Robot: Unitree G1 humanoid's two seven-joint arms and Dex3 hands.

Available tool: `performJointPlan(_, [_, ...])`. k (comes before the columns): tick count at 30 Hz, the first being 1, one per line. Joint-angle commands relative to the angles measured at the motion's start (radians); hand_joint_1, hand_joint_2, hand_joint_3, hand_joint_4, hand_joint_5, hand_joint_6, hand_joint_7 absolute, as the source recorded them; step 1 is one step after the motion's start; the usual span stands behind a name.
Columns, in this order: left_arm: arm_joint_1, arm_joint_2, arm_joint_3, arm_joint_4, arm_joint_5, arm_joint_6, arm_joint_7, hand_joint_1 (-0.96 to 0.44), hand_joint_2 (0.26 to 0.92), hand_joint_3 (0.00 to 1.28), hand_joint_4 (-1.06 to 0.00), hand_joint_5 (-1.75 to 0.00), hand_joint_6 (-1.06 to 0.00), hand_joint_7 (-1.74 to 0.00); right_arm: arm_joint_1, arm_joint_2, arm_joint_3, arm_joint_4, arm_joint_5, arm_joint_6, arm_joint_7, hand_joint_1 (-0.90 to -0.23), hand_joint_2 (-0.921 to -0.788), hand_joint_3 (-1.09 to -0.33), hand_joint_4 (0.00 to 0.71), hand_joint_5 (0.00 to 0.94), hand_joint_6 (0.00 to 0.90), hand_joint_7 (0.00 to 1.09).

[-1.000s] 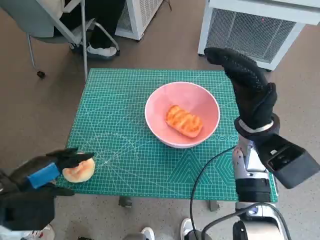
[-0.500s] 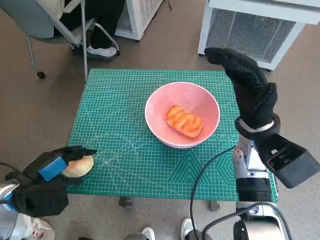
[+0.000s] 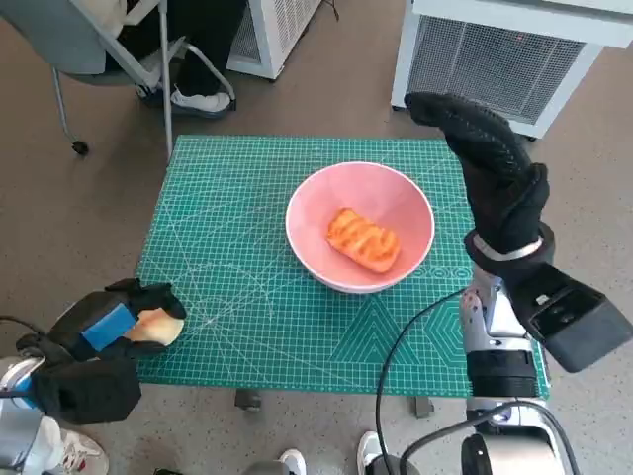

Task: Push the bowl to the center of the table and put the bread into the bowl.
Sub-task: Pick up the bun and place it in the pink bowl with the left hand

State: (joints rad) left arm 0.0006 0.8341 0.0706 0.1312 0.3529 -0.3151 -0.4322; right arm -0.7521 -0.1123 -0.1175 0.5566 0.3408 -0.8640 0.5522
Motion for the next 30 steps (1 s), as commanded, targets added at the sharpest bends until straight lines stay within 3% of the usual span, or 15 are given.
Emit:
performJointPlan(1, [-0.034,0.021,0.003,-0.021,-0.007,-0.005,-0.007,0.0,0.921,0.21,-0.45,-1.39,-0.53,-1.31,0.003,-0.001,0.0,0.013,-0.008,0.0,0.006,-0.559,-0.921,-0.763,0.072,0.335,-0.001,0.62])
performJointPlan(9, [-0.109,0.02,0.021,-0.08,-0.029,0.035,-0.025,0.0,0.92,0.22,-0.44,-1.43,-0.54,-1.27,-0.003,-0.001,-0.001,0.025,-0.006,-0.006,0.007,-0.558,-0.921,-0.766,0.073,0.331,-0.001,0.62])
performJointPlan(19, [-0.27,-0.007,0.024,-0.233,-0.057,0.16,-0.05,0.0,0.921,0.18,-0.5,-1.31,-0.57,-1.29,-0.008,-0.003,-0.002,0.031,-0.005,-0.01,0.007,-0.561,-0.921,-0.762,0.078,0.324,-0.001,0.62])
performJointPlan(30, [-0.57,-0.147,-0.114,-0.239,-0.021,0.216,-0.033,0.0,0.92,0.18,-0.51,-1.25,-0.56,-1.34,-0.021,-0.003,-0.004,0.053,-0.006,-0.017,0.008,-0.564,-0.921,-0.756,0.085,0.314,-0.001,0.62])
